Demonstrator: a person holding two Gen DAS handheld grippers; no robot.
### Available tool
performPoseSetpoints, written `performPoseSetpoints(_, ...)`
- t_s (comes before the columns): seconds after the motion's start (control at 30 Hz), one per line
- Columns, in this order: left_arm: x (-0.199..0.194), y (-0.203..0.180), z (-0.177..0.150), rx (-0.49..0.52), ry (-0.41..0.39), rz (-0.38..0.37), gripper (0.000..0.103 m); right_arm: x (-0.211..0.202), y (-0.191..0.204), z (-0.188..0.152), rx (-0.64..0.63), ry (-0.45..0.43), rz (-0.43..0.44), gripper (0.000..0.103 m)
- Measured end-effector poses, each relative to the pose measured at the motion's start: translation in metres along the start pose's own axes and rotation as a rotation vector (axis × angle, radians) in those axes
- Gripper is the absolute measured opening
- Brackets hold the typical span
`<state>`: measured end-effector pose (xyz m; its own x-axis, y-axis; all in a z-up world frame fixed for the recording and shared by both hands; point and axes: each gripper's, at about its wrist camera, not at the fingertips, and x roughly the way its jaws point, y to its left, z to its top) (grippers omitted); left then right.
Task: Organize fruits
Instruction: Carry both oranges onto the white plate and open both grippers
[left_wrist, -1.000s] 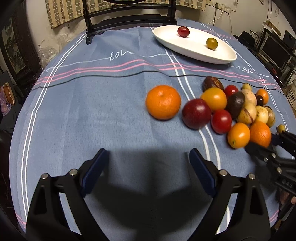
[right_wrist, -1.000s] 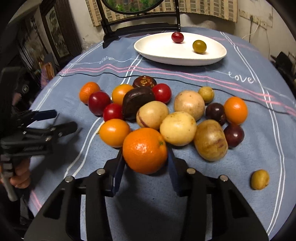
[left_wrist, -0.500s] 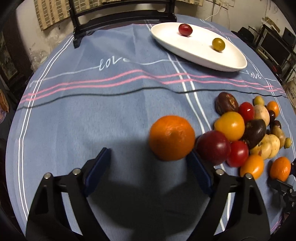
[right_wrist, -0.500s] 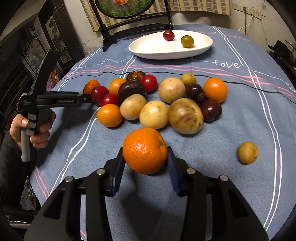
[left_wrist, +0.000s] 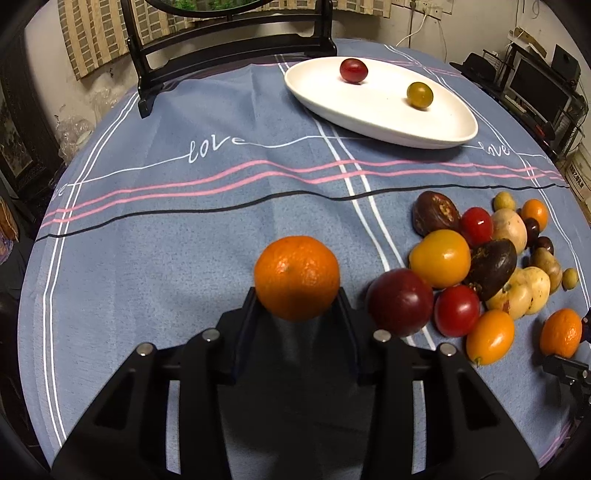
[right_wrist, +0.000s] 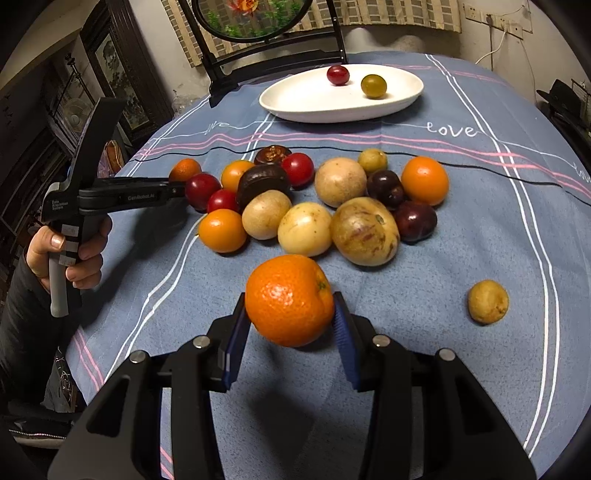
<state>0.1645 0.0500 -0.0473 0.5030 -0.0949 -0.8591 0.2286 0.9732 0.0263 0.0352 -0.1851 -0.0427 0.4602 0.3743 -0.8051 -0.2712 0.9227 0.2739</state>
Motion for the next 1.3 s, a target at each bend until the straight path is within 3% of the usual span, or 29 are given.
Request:
performPoseSetpoints(0.03,0.002,0.002,0.000,-0.007,0.004,0.003,0.049,0.000,0.000,0.000,0.000,0.001,-0.001,0.044)
performPoseSetpoints(0.07,0.003,0.003,0.001,-0.012,0.000,0.016,0.069,0.001,0.000,-0.001,0.001,0.002,-0.001,0.044)
performPoseSetpoints(0.1,0.003,0.005,0.001,-0.016,-0.012,0.038,0.076,0.000,0.000,-0.001,0.002,0.001,0.001,0.044)
performPoseSetpoints(0.13,0.003,0.007,0.002,-0.017,-0.024,0.048,0.076,0.000,0.001,-0.002,0.002,0.000,0.002,0.044)
performPoseSetpoints(0.23,0.005,0.006,0.003,-0.018,-0.023,0.035,0.067,-0.001,0.001,-0.003,0.001,0.002,0.004,0.044)
performPoseSetpoints(0.27,0.005,0.004,0.004,-0.013,-0.021,0.014,0.053,-0.001,0.001,-0.003,0.001,0.002,0.003,0.044)
performPoseSetpoints(0.3,0.005,0.002,0.004,-0.004,-0.015,-0.005,0.045,-0.001,0.000,-0.004,0.003,0.001,0.003,0.044)
performPoseSetpoints(0.43,0.003,-0.009,0.002,0.025,-0.012,0.049,0.044,-0.003,-0.001,-0.002,0.002,-0.005,0.003,0.044)
performPoseSetpoints(0.53,-0.005,-0.010,0.000,0.018,-0.017,0.039,0.044,-0.007,0.001,-0.002,-0.008,-0.014,0.009,0.044)
performPoseSetpoints(0.77,-0.060,-0.023,0.005,0.047,-0.131,-0.004,0.044,-0.031,0.004,0.013,-0.049,-0.068,0.009,0.044)
performPoseSetpoints(0.97,-0.094,-0.040,0.030,0.053,-0.208,-0.057,0.044,-0.059,0.001,0.059,-0.109,-0.167,-0.032,0.044)
performPoseSetpoints(1.07,-0.099,-0.053,0.048,0.066,-0.239,-0.047,0.044,-0.061,-0.008,0.083,-0.112,-0.184,-0.037,0.044)
performPoseSetpoints(1.3,-0.055,-0.065,0.104,0.030,-0.194,-0.028,0.044,-0.032,-0.037,0.153,-0.096,-0.180,-0.028,0.044)
